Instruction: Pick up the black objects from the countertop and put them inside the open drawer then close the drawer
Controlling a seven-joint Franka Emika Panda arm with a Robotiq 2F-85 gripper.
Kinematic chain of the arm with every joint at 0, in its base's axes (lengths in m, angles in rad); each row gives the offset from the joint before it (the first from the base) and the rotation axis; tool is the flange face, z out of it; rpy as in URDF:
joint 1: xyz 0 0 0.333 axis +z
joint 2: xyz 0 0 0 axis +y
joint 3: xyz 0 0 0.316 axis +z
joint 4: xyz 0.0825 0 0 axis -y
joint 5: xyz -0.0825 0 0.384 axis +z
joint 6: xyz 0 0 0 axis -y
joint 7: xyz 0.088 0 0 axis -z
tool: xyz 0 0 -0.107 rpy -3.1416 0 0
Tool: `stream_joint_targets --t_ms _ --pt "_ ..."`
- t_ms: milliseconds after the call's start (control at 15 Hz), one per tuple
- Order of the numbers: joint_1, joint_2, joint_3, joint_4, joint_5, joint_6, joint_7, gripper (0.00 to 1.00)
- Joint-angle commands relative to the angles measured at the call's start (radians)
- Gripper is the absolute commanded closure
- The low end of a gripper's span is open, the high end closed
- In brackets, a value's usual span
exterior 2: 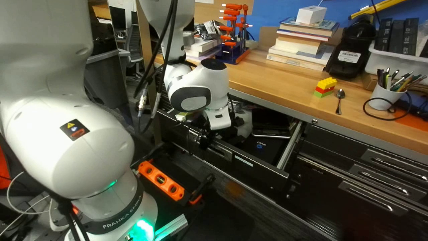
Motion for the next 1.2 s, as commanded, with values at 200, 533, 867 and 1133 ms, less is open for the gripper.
stream_joint_targets --t_ms 200,533,867,1133 --pt "-0.189 0.044 0.124 0.057 -0.054 0.187 -0.236 0.0" --pt "-0.365 0.131 0.247 0.154 -0.227 0.278 -0.314 0.0" --pt "-0.498 0.225 0.326 0.24 -0.418 0.31 -0.342 0.0" --pt "-0.441 0.143 0.275 0.226 -0.45 0.206 -0.373 0.0"
